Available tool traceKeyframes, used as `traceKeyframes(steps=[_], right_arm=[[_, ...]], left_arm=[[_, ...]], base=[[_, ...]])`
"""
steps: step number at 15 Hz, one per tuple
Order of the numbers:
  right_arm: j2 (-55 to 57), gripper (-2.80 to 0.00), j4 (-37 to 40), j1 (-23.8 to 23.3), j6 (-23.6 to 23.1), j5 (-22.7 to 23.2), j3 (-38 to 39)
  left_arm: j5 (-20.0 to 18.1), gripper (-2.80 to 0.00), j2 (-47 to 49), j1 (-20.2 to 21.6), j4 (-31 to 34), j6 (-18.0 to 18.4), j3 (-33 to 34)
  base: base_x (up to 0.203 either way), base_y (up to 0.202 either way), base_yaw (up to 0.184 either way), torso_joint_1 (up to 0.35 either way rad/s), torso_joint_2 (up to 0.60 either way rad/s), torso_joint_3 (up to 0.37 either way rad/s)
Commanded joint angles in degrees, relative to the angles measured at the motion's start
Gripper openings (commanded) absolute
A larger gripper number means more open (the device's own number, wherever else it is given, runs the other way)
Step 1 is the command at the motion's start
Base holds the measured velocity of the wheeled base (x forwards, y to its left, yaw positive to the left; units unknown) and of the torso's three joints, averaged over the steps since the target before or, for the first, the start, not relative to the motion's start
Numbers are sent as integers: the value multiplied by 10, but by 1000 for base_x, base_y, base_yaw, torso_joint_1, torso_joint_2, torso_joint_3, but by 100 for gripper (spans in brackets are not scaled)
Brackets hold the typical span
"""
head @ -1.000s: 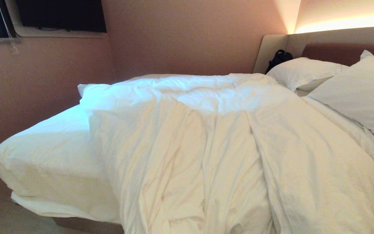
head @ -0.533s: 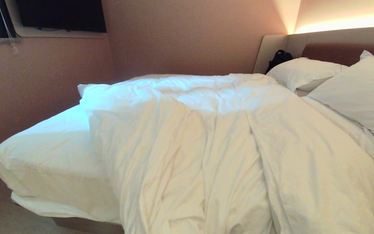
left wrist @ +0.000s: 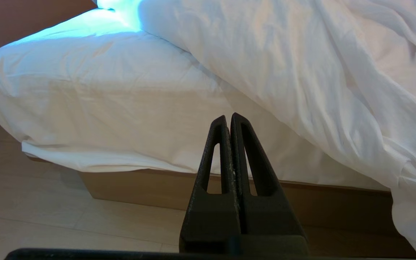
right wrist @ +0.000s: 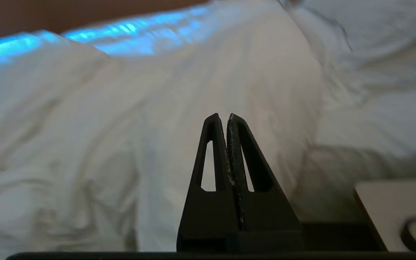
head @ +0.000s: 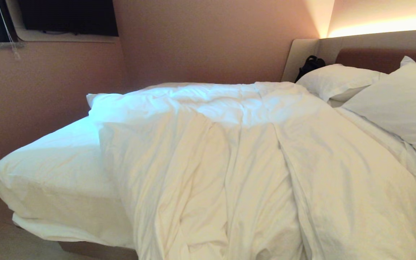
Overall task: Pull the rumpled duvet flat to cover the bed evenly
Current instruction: Hold the folded corner of the quilt
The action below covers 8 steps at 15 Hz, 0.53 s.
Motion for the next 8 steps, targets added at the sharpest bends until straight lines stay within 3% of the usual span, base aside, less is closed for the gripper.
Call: traceKeyframes(steps=[1, 4, 6, 8], right_arm=[[-5, -280, -1, 0, 0, -71, 33], [-5, -280, -41, 0, 0, -68, 134], [-5, -280, -129, 0, -11, -46, 188], [-5, -280, -170, 0, -33, -11, 210]], left_arm=[[0, -280, 0, 0, 0, 0, 0], [-1, -280, 0, 0, 0, 0, 0], [0, -280, 0, 1, 0, 0, 0], [0, -280, 0, 0, 0, 0, 0]], base=[[0, 0, 0, 0, 0, 0], [0, 0, 0, 0, 0, 0], [0, 0, 0, 0, 0, 0], [0, 0, 0, 0, 0, 0]])
